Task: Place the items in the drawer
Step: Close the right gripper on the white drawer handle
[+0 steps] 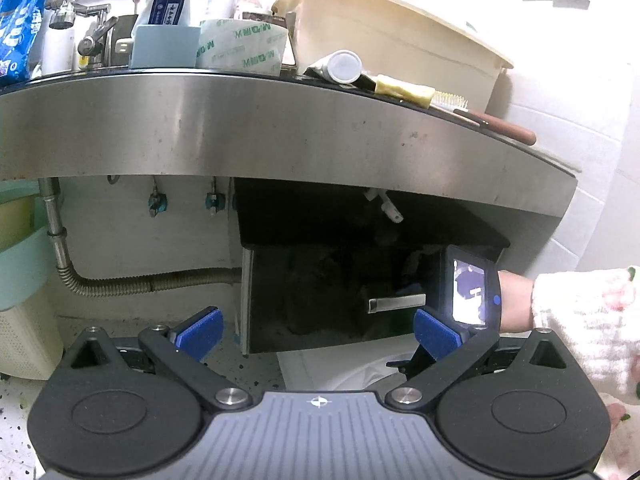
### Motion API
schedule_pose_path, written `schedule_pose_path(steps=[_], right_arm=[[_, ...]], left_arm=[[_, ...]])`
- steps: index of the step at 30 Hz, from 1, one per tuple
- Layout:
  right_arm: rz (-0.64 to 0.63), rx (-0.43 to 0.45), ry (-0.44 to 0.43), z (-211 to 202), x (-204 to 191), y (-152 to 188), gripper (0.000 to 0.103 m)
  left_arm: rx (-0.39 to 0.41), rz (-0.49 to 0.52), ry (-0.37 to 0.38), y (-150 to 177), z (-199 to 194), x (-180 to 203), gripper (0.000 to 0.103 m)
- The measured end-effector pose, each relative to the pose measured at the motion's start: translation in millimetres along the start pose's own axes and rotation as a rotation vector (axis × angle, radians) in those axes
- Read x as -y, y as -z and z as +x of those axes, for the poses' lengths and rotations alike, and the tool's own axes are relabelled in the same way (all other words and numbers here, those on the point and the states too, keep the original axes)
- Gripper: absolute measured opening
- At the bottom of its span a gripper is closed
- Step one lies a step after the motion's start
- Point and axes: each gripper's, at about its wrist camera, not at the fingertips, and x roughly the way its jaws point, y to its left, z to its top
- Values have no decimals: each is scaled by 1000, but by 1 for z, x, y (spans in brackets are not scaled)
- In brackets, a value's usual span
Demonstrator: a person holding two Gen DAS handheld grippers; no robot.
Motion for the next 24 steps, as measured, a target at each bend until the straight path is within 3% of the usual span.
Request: schedule_pose_path(steps=[6, 13, 24], right_arm=[[-26, -6, -15, 4, -1, -1, 103], [-92, -17, 45, 7, -13, 1, 103], [-41, -13, 72, 11, -13, -1, 103]], left_arm=[[-7, -7, 13, 0, 1, 2, 103], [-14, -21, 20, 1, 0, 3, 103], [-15, -26, 19, 2, -5, 3, 103]])
